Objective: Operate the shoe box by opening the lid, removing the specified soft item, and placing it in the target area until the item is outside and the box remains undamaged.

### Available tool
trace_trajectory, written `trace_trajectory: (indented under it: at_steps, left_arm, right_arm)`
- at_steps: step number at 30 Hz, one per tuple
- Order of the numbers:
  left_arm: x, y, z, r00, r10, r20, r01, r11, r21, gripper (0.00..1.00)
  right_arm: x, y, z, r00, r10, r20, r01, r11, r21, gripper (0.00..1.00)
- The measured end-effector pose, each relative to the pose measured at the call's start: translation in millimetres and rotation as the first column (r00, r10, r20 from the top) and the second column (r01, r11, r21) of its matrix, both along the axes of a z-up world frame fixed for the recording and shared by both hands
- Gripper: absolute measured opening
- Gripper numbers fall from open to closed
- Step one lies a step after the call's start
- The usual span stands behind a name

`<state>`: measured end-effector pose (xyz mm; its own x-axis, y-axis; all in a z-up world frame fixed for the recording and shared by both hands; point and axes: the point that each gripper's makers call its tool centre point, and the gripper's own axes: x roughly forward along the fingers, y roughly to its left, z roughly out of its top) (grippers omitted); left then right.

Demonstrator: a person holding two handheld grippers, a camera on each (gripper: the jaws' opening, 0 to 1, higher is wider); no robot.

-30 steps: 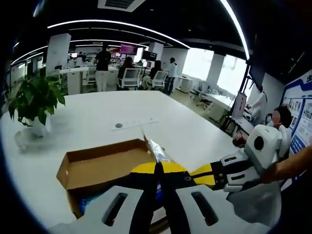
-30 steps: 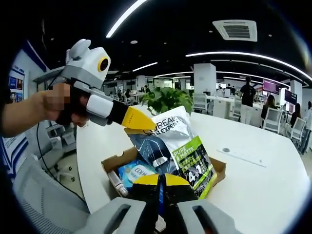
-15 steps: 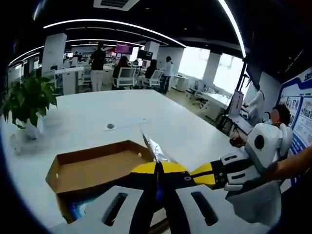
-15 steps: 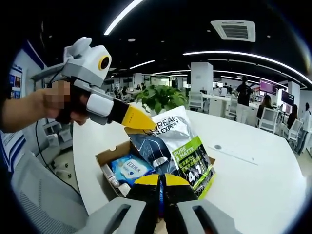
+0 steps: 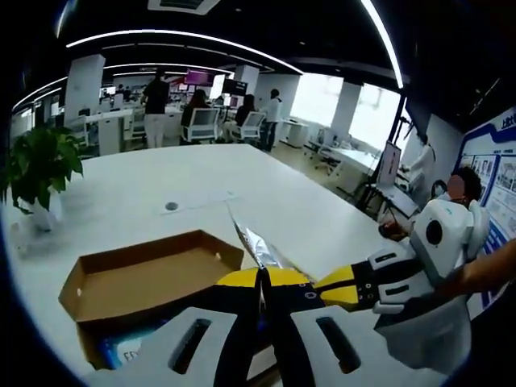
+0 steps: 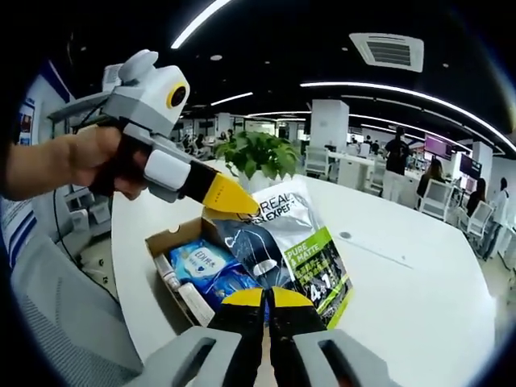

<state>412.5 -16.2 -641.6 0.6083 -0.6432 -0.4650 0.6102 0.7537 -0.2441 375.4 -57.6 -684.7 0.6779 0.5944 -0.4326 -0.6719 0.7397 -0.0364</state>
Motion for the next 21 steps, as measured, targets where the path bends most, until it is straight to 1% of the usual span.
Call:
trace_trajectory:
  at_steps: [4, 21]
  left_arm:
    - [-1.5, -7.5, -3.2, 1.0, -0.007, 0.004, 0.007, 1.0, 0.009, 0.0]
    - [-0.2, -31.4, -32.6, 0.999, -0.032, -0.009, 0.033, 0.998, 0.051, 0.0]
  right_arm:
    - [0.7, -7.5, -5.4, 1.0, -0.005, -0.001, 0.005, 1.0, -0.012, 0.0]
    - [4.0, -37.6, -32.4, 0.998, -0.047, -0.032, 0.046, 0.998, -0.039, 0.0]
